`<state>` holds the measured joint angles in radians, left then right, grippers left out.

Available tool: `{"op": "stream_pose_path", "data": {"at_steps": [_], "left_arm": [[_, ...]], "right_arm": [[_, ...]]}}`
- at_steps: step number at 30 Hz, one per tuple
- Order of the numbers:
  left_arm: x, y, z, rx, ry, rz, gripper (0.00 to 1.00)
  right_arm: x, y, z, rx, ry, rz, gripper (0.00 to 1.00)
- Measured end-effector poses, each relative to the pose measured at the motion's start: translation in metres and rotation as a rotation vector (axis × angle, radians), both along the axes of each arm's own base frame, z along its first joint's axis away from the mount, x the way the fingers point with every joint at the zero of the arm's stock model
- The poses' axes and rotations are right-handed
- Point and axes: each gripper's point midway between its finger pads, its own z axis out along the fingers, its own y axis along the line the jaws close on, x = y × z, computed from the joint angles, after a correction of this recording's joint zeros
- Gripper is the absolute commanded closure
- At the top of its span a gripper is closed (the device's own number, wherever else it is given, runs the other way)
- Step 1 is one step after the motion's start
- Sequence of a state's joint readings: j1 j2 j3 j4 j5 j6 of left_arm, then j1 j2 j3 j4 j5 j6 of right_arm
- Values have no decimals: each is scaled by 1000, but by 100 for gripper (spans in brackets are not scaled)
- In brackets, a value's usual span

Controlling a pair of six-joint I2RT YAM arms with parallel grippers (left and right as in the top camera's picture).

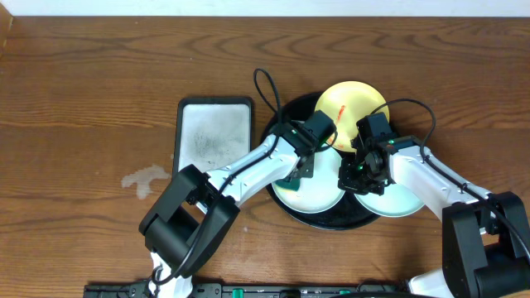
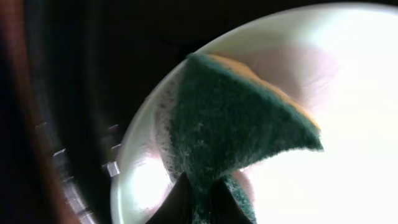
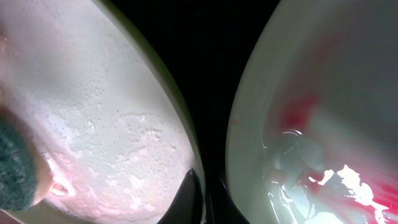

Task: Clean dirty plates on tray and stack at the side
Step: 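Scrub the left pale green plate with the sponge in left gripper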

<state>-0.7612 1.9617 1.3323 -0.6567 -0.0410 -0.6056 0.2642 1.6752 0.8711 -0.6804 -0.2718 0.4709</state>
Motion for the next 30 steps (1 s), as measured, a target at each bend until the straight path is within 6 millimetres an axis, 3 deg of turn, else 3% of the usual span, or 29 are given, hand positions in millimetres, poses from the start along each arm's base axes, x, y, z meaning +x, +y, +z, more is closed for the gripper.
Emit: {"op": "stream_pose_path", "data": {"at_steps": [4,9,17,24,30], "left_arm": [[8,-34,1,-190,23,-25,93],[-2,-60,2,-319,91,-69,92],[-46,-86,1,-368,214,-169,93],[-51,-63,-2,-307,276,-137,92],[-30,-8,7,-201,261,-23,93]], "right_arm": [[1,-2,0,-14,-5,-2,99],[4,-7,-1,-39,-17,-6,99],[5,-10,-1,-56,-21,-8,99],[4,-10,-1,-57,-18,-8,99],[4,-10,-1,-56,-17,-6,99]]}}
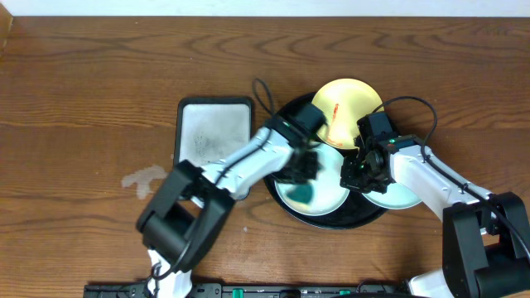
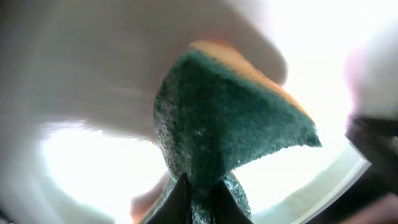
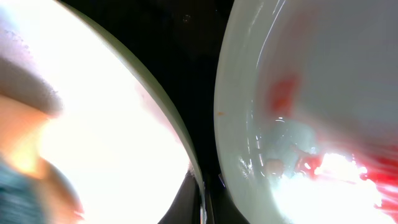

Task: Clean dirty plates on tray and stack at the side
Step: 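Scrub the left pale green plate with the sponge in left gripper, then return the sponge to the soapy basin with left gripper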

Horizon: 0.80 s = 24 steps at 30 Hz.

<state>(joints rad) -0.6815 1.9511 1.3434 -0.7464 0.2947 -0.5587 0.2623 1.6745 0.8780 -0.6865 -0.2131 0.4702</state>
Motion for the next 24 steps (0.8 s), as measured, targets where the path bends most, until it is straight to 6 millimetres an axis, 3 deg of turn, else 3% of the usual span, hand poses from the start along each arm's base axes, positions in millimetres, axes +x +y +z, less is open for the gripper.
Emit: {"op": "stream_pose_path", "data": {"at_steps": [4,5,6,7,8,9,11,14,17,19,20,24], "left_arm": [[28,33,34,9,-101,60,93],[33,39,48,-5,-140,72,93],[39,46,66,-19,-186,80,93],[42,52,79,-32,-219,87,93],[45,60,94,-43,-255,96,93],[47,68,107,-50,-284,105,92],[49,94,123,-24,-320,136,92],[56,135,124,61,-329,203,93],[70,172,110,130,-330,265,92],[71,192,94,175,-299,295,85],[69,199,86,192,-277,298,75],[62,206,65,226,-214,290,60]], "right_arm": [[0,0,0,0,-1,4,97],[0,0,0,0,-1,4,87],[0,0,0,-1,-1,6,82],[-1,-2,-1,-12,1,4,85],[-2,-3,-1,-14,5,8,95],[-2,-3,-1,-11,5,8,99],[-1,-2,-1,-6,1,9,99],[0,-2,0,-6,-4,21,99],[0,-1,0,-5,-11,47,99],[0,-2,1,-5,-16,56,99],[0,-2,1,-6,-19,60,99],[3,-4,12,-18,-58,66,99]]}}
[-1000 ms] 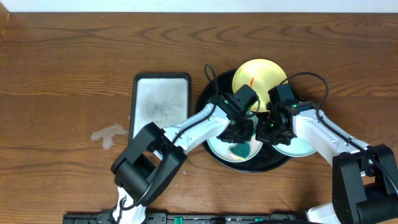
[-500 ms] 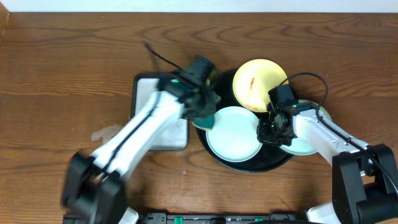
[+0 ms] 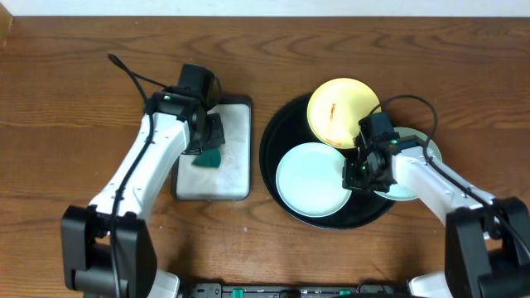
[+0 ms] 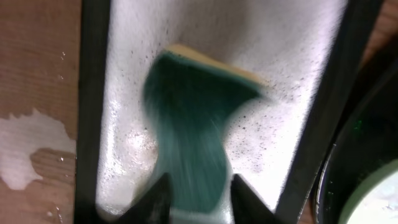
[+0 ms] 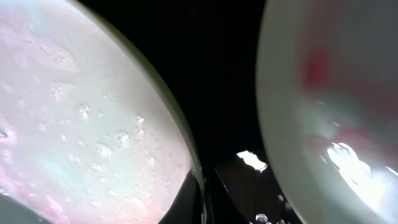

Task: Clean dirty plates on tray and stack at the side
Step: 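Return the sponge to the soapy basin with left gripper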

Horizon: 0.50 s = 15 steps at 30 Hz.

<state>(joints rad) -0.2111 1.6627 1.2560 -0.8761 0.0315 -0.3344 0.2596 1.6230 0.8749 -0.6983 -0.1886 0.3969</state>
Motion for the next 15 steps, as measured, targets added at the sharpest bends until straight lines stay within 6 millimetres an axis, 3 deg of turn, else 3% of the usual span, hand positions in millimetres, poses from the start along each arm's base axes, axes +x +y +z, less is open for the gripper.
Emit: {"op": "stream_pose_path", "data": {"at_steps": [7,10,15], "left_arm": [[-8,2,13,7,-12,-19,40],[-11,3,37,-6,-75,-20,35],[-19,3,91,-44,-235,-23,26]], "right_arm": [[13,-8,62,-110,-267,78,99],[14,-8,89,-197,-394,143,99],[18,-3,128,-372,-602,270,99]]}}
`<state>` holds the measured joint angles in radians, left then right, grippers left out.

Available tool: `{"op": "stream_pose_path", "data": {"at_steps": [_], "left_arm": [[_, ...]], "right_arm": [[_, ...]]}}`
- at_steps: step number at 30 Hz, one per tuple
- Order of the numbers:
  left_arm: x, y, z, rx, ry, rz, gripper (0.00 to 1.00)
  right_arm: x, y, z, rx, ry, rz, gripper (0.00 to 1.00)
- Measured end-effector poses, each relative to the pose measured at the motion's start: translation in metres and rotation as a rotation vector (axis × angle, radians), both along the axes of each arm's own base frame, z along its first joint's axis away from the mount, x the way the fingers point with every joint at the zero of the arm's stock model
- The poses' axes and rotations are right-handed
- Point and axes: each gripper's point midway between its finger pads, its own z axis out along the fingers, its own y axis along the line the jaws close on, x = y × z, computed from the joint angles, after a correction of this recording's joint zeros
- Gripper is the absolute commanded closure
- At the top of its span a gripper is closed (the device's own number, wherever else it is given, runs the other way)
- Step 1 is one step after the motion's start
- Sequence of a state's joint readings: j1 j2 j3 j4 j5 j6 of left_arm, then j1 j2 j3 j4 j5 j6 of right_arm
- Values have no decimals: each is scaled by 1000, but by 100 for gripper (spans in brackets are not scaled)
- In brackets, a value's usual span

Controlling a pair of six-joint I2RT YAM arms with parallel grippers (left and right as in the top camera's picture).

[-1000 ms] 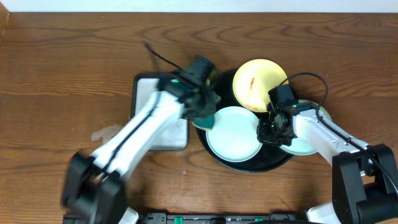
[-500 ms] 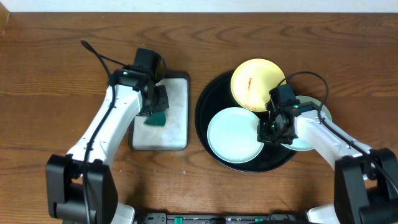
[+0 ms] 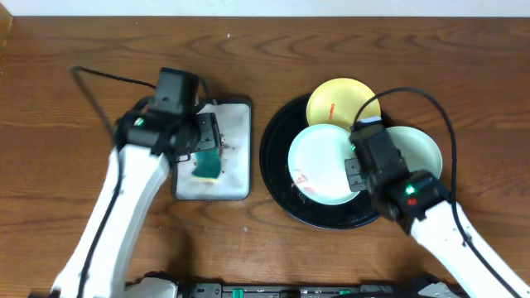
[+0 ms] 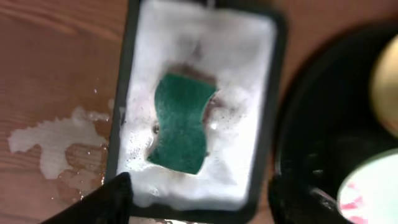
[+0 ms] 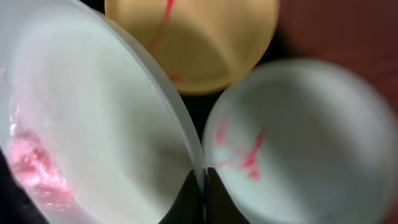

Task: Clean dirty plates on tray and stack at the side
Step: 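Return the sponge to the soapy basin with left gripper, then lift the right pale green plate off the tray with right gripper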

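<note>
My right gripper (image 5: 200, 186) is shut on the rim of a pale plate (image 5: 93, 118). It holds the plate tilted above the round black tray (image 3: 277, 178), with a pink smear on its low side. A yellow plate (image 3: 338, 101) with a red streak lies at the tray's back. A second pale plate (image 3: 416, 149) with red marks sits at the right. The green sponge (image 4: 180, 121) lies loose in the foam of the rectangular soap tray (image 3: 236, 112). My left gripper (image 4: 193, 208) hangs open above it, and only its left finger (image 4: 106, 199) shows clearly.
A puddle of water (image 4: 43, 140) lies on the wooden table just left of the soap tray. The black tray and the soap tray stand close side by side. Bare wood stretches to the far left and along the back (image 3: 83, 58).
My left gripper has let go of the sponge, which now lies in the foam, and stands open higher up. My right gripper has raised the plate well above the black tray.
At first the left gripper held the sponge on the pale plate while the right pinched its rim. A second later the sponge was still on that plate. Then the sponge was over the soap tray. Now it lies released there and the plate is lifted.
</note>
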<state>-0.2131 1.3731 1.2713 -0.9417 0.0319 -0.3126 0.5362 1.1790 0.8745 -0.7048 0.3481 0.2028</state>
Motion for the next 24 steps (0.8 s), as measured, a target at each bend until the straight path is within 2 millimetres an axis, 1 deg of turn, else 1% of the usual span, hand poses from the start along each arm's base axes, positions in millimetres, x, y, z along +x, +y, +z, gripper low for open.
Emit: {"op": "stream_pose_path", "data": {"at_steps": [3,4,7,9,12,16,21,24], "left_arm": [[-9,1,26,-23,-73,-1,25],[-12,1,32,-27,-90,-1,18],[-21,2,47,-41,-136,-4,17],[-24,3,54,-47,-157,-5,17],[-26,3,58,-50,-172,-5,17],[-26,3,58,-50,-170,-6,17],[-26,3,57,-50,-168,-5,16],[-26,3,57,-50,-168,-5,16]], "right_arm": [[0,2,18,-128,-98,47,99],[0,2,22,-166,-121,59,99],[-1,6,33,-282,-186,98,99],[-2,10,40,-335,-223,121,99],[-4,18,47,-378,-263,151,99],[-9,27,55,-423,-306,183,99],[-13,36,72,-499,-398,194,99],[-17,43,79,-535,-432,220,99]]}}
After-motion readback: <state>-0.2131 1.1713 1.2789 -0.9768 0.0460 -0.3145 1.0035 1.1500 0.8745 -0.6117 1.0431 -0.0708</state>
